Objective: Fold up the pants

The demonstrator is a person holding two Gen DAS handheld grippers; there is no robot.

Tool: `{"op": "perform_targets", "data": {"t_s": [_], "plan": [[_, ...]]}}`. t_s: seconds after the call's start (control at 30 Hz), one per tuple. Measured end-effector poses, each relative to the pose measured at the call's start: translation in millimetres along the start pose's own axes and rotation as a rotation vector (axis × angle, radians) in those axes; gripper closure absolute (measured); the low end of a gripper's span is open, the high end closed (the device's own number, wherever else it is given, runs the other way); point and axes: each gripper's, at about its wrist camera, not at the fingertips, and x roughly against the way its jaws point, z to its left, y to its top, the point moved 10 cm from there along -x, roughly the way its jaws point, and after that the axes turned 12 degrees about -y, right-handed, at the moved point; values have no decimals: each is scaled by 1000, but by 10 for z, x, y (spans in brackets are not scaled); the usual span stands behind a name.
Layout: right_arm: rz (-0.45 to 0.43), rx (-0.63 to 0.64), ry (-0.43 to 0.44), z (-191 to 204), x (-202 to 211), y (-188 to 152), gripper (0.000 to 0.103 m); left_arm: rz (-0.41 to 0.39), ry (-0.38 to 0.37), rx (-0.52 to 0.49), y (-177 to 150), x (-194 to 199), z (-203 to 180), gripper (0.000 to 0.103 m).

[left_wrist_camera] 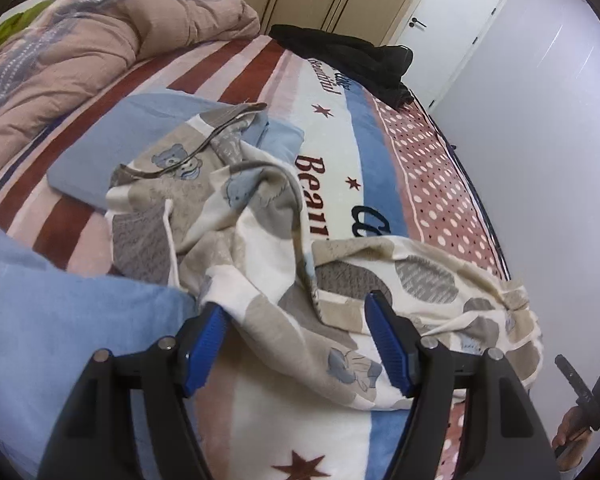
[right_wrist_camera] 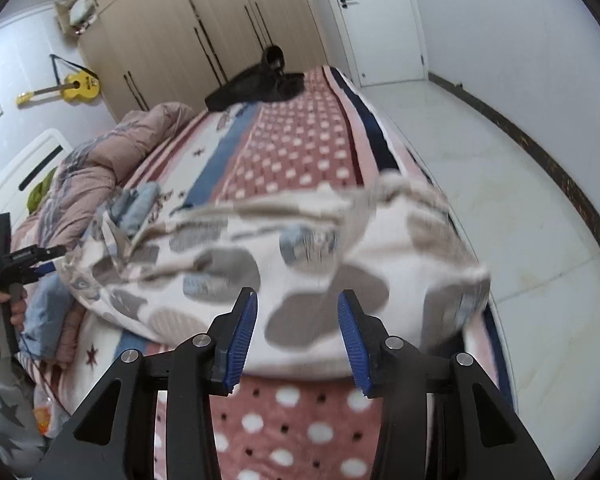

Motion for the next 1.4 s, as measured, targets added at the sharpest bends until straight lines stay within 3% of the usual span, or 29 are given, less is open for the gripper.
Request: {"op": "perform_targets", "data": {"t_s": [0.1, 0.23, 0.37, 0.57, 0.6, 0.7, 1.0, 1.13, 1.4], "plan": [[-12, -11, 11, -90, 56, 224, 56, -6, 9, -5, 77, 39, -5, 37], [-19, 2, -111, -436, -89, 411, 49, -12, 6, 4, 94, 143, 18, 37], [32, -42, -178, -876, -479, 423, 40, -2, 72, -32, 29, 280, 84, 32], [88, -117, -55, -1019, -1034, 383, 39, -2, -13, 10, 58, 363, 45, 27], [82, -123, -28, -987, -1088, 387, 42, 7, -28, 19, 60, 315, 38, 27], [60, -121, -23, -909, -1103, 372, 97, 23, -57, 47, 63, 158, 27, 27], [-38, -32, 60, -634, -643, 233, 99, 84, -172, 178, 175, -551, 149, 27], [-38, -1, 53, -599, -554, 185, 99, 185, -179, 252, 76, -824, 234, 27], [-14, 3, 9, -669, -613, 152, 99, 246, -118, 191, 28, -1135, 61, 27]]}}
